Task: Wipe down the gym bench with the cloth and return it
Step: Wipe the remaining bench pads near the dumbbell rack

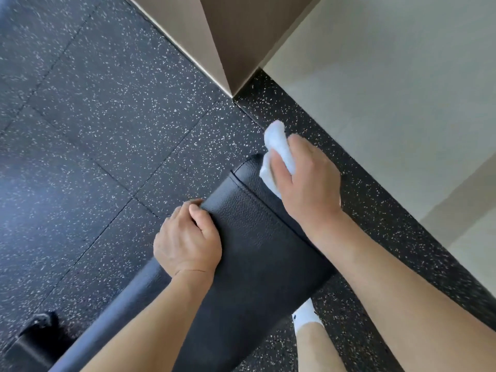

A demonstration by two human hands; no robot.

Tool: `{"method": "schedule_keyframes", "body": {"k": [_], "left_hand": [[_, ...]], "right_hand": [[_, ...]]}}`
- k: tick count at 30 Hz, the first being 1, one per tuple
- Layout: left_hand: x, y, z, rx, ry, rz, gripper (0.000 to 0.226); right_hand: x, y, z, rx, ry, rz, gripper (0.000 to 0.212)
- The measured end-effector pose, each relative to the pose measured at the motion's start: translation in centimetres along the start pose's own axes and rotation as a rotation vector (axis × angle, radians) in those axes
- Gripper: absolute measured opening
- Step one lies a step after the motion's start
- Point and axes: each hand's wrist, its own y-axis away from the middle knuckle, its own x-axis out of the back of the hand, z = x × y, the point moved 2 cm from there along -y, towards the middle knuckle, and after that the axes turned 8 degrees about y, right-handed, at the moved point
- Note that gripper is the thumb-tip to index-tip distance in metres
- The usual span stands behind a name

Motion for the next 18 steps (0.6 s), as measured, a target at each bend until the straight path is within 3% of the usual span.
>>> {"method": "schedule_keyframes", "body": {"k": [6, 12, 18], "left_hand": [[-0.1, 0.0, 0.0, 0.025, 0.023, 0.005, 0.062], [-0.1, 0.1, -0.1, 0.014, -0.001, 0.067, 0.057], [0.0, 0.3, -0.1, 0.065, -0.034, 0.058, 0.04]], "right_hand": [[-4.1, -5.9, -6.9, 0.275, 0.123, -0.127, 0.018], [-1.1, -2.9, -3.8, 0.373, 0.105, -0.084, 0.026], [2.1, 2.4, 3.1, 0.217, 0.052, -0.234, 0.025]]}}
